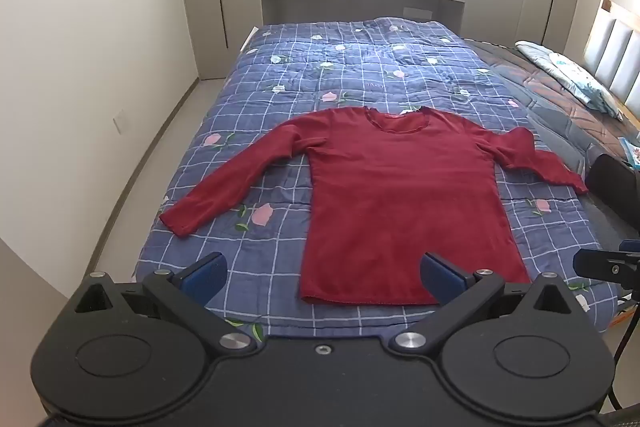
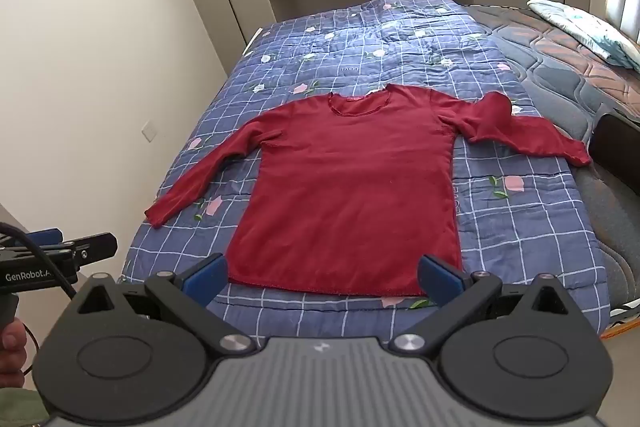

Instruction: Fold small clothes

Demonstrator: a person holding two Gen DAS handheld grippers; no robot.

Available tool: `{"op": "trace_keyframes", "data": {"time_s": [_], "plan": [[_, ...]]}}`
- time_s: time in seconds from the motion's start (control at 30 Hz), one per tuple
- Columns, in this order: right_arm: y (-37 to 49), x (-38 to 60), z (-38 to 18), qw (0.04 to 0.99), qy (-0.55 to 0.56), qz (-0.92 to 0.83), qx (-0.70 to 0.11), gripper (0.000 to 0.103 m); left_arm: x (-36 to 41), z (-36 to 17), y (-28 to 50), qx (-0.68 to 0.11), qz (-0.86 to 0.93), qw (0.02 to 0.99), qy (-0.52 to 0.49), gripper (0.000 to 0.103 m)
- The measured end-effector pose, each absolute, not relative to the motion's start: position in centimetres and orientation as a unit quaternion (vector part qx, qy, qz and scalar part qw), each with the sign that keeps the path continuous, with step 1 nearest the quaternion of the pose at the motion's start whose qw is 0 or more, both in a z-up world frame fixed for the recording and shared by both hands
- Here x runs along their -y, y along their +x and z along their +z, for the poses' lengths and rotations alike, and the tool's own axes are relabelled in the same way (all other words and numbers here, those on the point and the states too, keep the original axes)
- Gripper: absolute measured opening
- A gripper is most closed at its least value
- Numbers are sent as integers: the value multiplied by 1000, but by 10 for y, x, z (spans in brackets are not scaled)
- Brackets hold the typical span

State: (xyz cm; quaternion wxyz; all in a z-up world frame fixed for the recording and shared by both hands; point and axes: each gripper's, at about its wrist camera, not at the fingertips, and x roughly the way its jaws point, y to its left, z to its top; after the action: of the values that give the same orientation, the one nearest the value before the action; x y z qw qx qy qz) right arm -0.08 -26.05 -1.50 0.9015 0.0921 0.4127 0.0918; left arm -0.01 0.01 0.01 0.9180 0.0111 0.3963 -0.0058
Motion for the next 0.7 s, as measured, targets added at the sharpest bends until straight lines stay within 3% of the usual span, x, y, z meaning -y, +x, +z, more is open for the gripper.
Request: {"op": "trace_keyframes", "data": {"time_s": [0.7], "plan": [[3, 259, -15, 901, 91, 91, -415, 103, 0, 0, 0, -397, -7, 918, 11, 102]]}}
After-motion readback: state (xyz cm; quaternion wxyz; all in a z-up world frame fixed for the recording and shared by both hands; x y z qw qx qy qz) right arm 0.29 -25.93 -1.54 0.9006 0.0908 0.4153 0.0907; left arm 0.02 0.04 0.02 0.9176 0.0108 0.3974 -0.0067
